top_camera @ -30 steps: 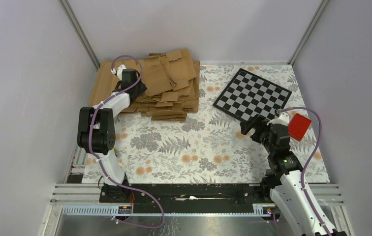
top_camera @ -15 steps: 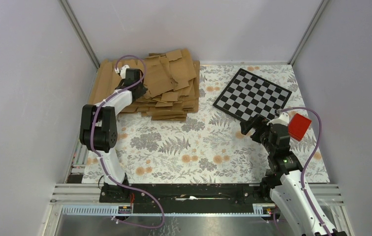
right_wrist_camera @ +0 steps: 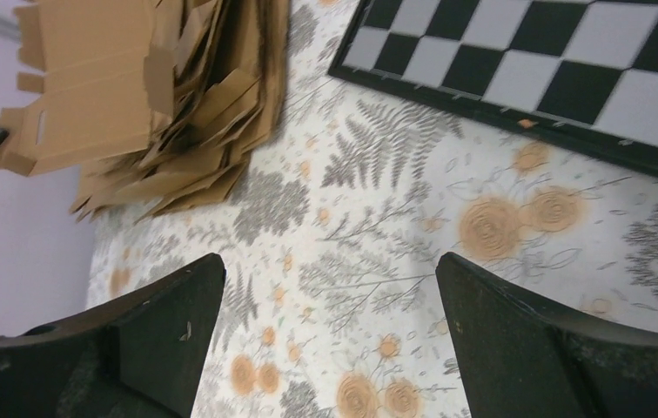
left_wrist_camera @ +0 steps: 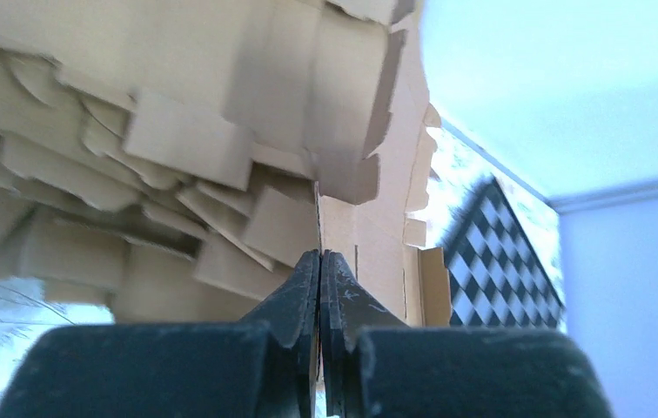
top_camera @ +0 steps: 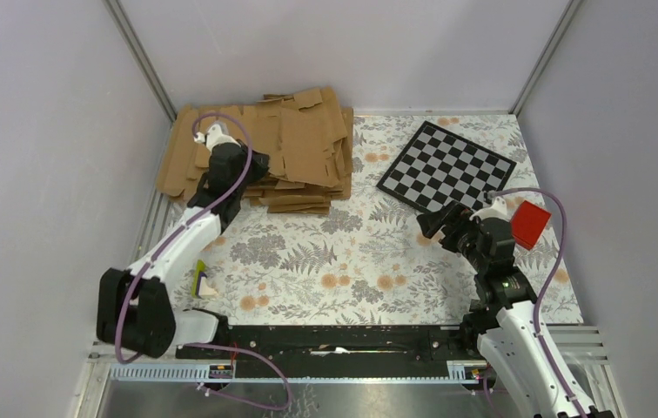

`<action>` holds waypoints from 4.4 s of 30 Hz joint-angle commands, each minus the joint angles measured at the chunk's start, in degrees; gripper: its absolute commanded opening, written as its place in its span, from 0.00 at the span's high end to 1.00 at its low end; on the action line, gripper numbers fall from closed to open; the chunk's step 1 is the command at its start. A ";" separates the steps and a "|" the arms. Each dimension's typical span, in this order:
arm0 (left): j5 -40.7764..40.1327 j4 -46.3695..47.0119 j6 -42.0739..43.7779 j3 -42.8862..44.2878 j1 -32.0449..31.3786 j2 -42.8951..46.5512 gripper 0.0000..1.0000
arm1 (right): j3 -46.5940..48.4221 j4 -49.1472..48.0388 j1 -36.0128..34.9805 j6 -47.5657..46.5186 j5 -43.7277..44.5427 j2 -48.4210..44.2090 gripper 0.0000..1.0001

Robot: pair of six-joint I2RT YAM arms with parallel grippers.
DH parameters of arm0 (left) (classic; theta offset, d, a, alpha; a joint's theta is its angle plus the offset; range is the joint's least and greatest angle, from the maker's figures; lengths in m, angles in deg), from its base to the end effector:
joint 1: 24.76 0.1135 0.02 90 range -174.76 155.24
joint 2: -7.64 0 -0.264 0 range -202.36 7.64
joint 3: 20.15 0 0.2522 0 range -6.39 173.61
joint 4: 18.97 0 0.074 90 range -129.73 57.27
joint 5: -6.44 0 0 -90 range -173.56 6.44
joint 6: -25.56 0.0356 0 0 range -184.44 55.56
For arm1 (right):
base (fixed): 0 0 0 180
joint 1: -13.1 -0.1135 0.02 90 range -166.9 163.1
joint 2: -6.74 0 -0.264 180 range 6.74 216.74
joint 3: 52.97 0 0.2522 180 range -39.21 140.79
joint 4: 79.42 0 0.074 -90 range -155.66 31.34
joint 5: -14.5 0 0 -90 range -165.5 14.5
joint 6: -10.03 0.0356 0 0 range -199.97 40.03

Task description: Fold the paper box

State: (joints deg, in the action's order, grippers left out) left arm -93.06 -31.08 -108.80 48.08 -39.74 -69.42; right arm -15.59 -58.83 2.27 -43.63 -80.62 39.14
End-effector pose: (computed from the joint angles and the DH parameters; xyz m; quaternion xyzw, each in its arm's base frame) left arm 0.3029 -0.0750 0.2931 -0.2536 0.7823 -0.2203 0.5246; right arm 0.1504 0.0320 0.2474 0.1494 0.7821 0.2742 0.5392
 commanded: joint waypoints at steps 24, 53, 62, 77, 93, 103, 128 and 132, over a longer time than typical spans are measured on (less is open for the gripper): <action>30.52 9.74 1.75 -19.23 -16.58 11.39 1.00 | -0.01 -14.46 -0.42 5.48 -16.24 18.23 0.01; 16.74 26.01 -15.76 -28.10 -18.33 18.15 1.00 | -6.23 -22.20 -5.66 20.45 -23.58 18.71 0.00; 12.04 29.45 -18.18 -28.46 -19.58 17.62 1.00 | -2.85 -26.22 -9.33 23.67 -23.83 23.39 0.00; 7.21 27.53 -14.16 -25.60 -23.77 16.55 1.00 | -0.41 -25.12 -12.29 24.03 -20.82 22.73 0.32; 5.73 24.50 -13.06 -25.52 -24.74 18.01 1.00 | 2.22 -8.97 -12.29 13.76 -10.43 16.39 0.67; 3.74 22.33 -12.15 -26.13 -24.82 20.28 1.00 | 3.47 -3.83 -12.29 10.92 -7.88 16.47 0.52; 5.10 23.59 -11.39 -26.44 -24.84 19.47 0.99 | 5.89 -6.24 -12.30 9.18 -12.77 19.65 0.15; 4.93 23.75 -11.42 -26.44 -24.83 19.70 0.99 | 7.42 -1.65 -12.29 7.16 -10.16 22.18 0.17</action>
State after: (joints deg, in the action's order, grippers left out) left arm -88.45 -10.40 -121.17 20.94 -64.75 -49.94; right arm -11.55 -62.31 -9.79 -34.26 -91.55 59.34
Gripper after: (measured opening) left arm 0.013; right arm 0.839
